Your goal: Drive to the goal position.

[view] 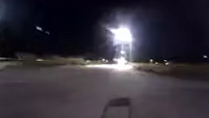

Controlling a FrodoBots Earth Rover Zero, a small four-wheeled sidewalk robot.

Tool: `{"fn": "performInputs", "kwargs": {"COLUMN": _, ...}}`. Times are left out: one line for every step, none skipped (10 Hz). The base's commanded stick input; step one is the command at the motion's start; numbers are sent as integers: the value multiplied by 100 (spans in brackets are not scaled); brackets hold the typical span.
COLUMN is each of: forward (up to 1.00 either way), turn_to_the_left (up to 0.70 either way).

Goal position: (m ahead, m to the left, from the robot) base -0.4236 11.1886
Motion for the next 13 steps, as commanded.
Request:
{"fn": "performInputs", "kwargs": {"forward": 70, "turn_to_the_left": 0}}
{"fn": "performInputs", "kwargs": {"forward": 70, "turn_to_the_left": 0}}
{"fn": "performInputs", "kwargs": {"forward": 70, "turn_to_the_left": 0}}
{"fn": "performInputs", "kwargs": {"forward": 70, "turn_to_the_left": 0}}
{"fn": "performInputs", "kwargs": {"forward": 70, "turn_to_the_left": 0}}
{"fn": "performInputs", "kwargs": {"forward": 70, "turn_to_the_left": 0}}
{"fn": "performInputs", "kwargs": {"forward": 70, "turn_to_the_left": -13}}
{"fn": "performInputs", "kwargs": {"forward": 70, "turn_to_the_left": -27}}
{"fn": "performInputs", "kwargs": {"forward": 70, "turn_to_the_left": -27}}
{"fn": "performInputs", "kwargs": {"forward": 70, "turn_to_the_left": -27}}
{"fn": "performInputs", "kwargs": {"forward": 70, "turn_to_the_left": -27}}
{"fn": "performInputs", "kwargs": {"forward": 70, "turn_to_the_left": -27}}
{"fn": "performInputs", "kwargs": {"forward": 70, "turn_to_the_left": -27}}
